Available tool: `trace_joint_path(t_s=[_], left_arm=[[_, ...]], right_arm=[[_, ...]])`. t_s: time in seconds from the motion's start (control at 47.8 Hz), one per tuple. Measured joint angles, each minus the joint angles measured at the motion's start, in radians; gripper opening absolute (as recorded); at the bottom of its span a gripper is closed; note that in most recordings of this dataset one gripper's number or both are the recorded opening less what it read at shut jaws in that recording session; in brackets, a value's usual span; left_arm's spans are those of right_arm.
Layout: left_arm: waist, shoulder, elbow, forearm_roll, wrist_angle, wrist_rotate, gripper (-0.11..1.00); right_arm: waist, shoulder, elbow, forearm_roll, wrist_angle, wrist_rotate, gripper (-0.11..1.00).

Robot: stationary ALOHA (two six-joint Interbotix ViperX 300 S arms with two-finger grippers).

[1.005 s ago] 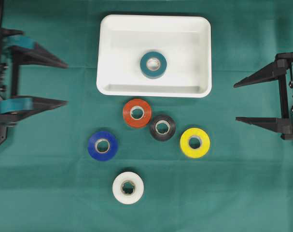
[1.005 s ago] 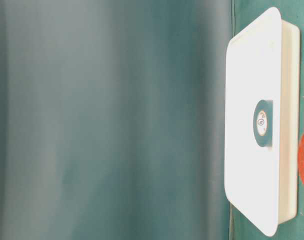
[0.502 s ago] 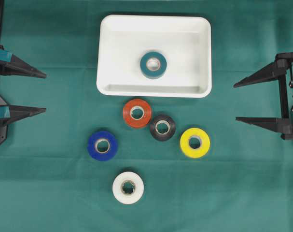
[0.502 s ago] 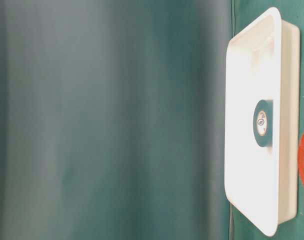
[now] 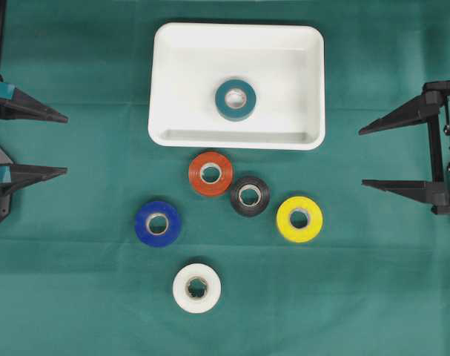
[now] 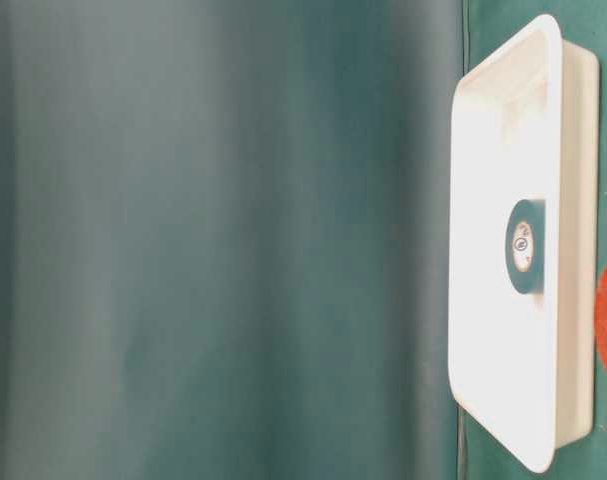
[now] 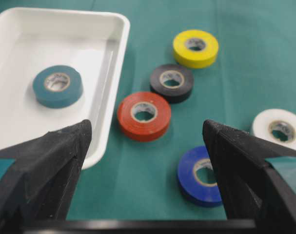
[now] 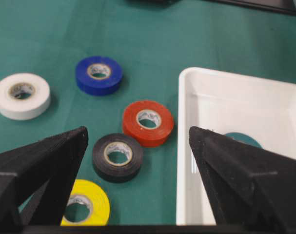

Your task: Pick up the tape from a random location and place it into the white case.

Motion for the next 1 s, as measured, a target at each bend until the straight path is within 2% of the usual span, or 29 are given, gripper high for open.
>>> trace_joint_path(t_s=[0.774,1.005], left_arm=[[0.000,0.000,0.000,-0.002,0.000,0.002,0.91],[0.000,0.000,0.000,-0.002,-0.002,-0.005,0.91]], right_arm=[[0.005,0.005,0.000,0.003,0.000,0.005,0.92],[0.005,0.055,-0.032,0.006,-0.003,0.003,0.92]])
